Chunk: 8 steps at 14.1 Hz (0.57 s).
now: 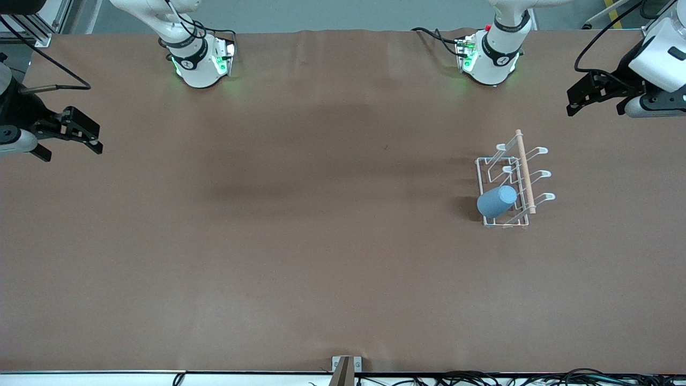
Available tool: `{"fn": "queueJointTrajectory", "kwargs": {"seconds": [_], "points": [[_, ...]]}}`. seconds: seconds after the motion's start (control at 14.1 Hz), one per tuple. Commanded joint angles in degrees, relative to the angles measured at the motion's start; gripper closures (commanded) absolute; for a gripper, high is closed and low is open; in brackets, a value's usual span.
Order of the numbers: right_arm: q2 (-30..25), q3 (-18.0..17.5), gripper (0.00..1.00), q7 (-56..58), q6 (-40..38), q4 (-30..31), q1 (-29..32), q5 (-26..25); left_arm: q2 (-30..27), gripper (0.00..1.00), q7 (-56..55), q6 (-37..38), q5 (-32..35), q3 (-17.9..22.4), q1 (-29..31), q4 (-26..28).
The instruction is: Hang cup on cup holder
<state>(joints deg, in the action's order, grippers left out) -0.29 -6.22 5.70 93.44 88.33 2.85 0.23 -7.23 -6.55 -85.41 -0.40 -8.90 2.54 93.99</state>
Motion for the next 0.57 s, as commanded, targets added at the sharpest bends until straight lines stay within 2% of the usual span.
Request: {"fn": "queueJointTrajectory", "kwargs": {"seconds": [0.0,0.5], "points": [[-0.4,-0.6,0.00,-0.1,-0.4,-0.2,1.5,0.7,0.5,0.00,0.4,-0.6,0.5,0.1,1.1,-1.9],[-0.4,-0.6,0.00,-0.8,0.1,-0.1,1.5,0.6,2.0,0.00,1.3,-0.5,1.7,0.6,1.1,-3.3]]}}
